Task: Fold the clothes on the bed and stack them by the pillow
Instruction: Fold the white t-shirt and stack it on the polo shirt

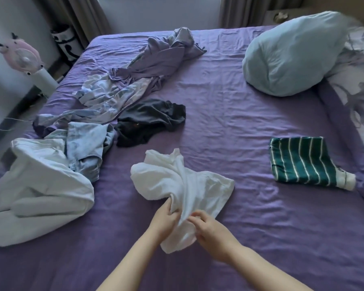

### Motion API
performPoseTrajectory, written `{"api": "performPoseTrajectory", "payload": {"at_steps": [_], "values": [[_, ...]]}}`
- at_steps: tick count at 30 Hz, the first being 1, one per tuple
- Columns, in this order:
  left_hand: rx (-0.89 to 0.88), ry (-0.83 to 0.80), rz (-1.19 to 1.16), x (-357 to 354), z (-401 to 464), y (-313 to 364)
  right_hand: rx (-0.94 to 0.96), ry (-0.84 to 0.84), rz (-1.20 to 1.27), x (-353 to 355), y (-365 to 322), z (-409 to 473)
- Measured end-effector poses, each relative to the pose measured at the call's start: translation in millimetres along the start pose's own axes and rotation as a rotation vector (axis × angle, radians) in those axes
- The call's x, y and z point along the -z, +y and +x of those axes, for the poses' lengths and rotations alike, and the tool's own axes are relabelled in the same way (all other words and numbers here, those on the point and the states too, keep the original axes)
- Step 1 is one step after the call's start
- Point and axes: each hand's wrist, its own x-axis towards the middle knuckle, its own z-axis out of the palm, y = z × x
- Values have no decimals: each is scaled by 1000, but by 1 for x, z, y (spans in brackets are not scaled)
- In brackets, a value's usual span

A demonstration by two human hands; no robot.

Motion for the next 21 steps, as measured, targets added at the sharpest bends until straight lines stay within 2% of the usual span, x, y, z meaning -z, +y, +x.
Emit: {"api": "performPoseTrajectory", "payload": {"at_steps": [5,8,10,12,14,18,21], "values": [[-80,-129,581,-3,-76,-21,-144,18,38,25,2,-11],[-175,-326,827,-10,-112,-44,-250,-49,-62,23,8,-11],[-117,-450,899,-14,-123,-65,-265,-144,-91,15,9,-8],[-20,-495,946,-14,-129,-81,-264,-229,-121,3,10,-3],[-4,-475,948,-9,-129,-91,-229,-263,-170,-7,12,5],[64,-403,888,11,-115,-70,-157,-189,-225,-25,21,32],[98,-250,848,26,-88,-62,-144,-132,-267,-31,21,57]]}}
